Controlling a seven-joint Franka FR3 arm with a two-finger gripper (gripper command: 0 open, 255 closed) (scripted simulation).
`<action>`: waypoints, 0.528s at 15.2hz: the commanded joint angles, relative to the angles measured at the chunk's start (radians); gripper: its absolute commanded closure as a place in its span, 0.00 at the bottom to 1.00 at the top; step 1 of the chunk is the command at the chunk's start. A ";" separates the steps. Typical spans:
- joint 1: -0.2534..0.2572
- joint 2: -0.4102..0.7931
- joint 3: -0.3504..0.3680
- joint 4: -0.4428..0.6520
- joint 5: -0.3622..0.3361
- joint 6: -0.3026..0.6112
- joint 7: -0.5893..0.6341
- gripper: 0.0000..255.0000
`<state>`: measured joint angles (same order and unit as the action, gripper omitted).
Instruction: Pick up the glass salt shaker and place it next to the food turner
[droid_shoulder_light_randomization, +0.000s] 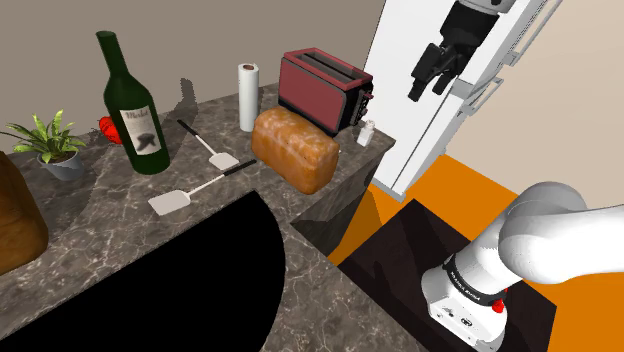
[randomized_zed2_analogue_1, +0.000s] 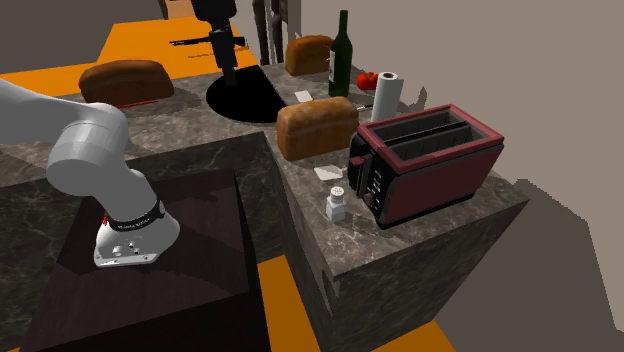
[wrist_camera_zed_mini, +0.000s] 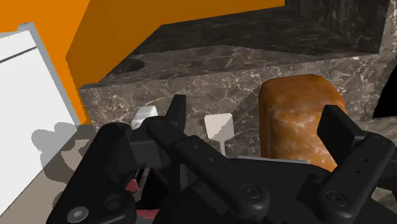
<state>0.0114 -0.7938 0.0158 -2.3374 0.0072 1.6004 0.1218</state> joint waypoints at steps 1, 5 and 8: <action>0.000 0.000 0.000 0.000 0.000 0.000 0.000 0.00; -0.021 0.091 -0.050 -0.022 -0.028 0.102 -0.046 0.00; -0.036 0.171 -0.086 -0.025 -0.044 0.177 -0.080 0.00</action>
<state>-0.0186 -0.6555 -0.0555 -2.3662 -0.0301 1.7506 0.0562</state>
